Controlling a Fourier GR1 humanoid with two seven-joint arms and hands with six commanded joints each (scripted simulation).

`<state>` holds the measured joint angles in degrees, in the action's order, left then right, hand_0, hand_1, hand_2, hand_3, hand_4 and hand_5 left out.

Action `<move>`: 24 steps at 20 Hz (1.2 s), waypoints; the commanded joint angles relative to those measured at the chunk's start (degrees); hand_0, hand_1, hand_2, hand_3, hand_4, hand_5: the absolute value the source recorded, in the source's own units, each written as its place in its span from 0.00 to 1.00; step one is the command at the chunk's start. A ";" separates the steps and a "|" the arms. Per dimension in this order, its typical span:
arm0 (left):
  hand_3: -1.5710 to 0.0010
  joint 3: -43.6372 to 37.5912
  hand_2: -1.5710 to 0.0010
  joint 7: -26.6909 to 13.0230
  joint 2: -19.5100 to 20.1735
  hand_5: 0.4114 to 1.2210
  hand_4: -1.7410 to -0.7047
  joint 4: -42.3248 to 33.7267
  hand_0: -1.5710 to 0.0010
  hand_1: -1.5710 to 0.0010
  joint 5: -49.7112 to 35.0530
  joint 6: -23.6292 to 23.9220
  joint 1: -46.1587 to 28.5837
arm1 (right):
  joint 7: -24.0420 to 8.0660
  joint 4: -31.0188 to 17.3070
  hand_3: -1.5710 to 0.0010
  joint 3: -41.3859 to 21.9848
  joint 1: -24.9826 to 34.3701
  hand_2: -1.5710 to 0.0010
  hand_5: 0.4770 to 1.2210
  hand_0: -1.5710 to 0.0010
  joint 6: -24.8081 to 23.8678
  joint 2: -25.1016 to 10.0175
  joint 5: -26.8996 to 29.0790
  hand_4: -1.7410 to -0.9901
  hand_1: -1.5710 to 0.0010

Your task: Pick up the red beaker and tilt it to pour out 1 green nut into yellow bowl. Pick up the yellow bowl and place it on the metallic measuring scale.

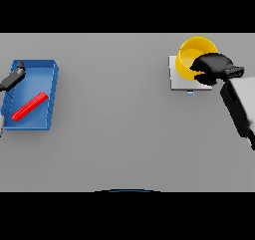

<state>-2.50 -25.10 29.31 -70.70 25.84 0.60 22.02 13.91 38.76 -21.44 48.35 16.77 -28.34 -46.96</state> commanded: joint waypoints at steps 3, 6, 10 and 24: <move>1.00 0.14 1.00 -0.57 -0.35 0.32 0.98 0.17 1.00 1.00 -0.03 -0.06 0.40 | 0.24 -1.50 0.12 0.02 0.50 0.12 1.00 0.08 -0.72 0.52 -0.15 0.01 0.04; 1.00 0.11 1.00 -0.08 -0.26 0.32 0.98 0.52 1.00 1.00 0.20 0.31 0.58 | -0.12 -1.14 0.37 0.35 0.42 0.18 1.00 0.08 -0.21 1.06 0.39 0.07 0.15; 1.00 0.01 1.00 -0.47 -0.20 0.31 0.99 0.42 1.00 1.00 0.02 0.07 0.94 | -0.58 -0.60 0.58 -1.19 0.73 0.58 0.69 0.60 1.38 0.26 -1.22 0.20 0.64; 1.00 0.01 1.00 -0.29 -0.38 0.31 0.98 1.15 1.00 1.00 0.07 0.27 1.21 | -0.19 -3.86 0.89 -1.09 2.02 0.98 0.37 0.98 1.25 1.19 -1.50 0.33 0.98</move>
<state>-2.50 -25.37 28.93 -69.56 25.92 0.87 23.23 13.65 34.90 -22.52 50.38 18.01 -27.16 -48.47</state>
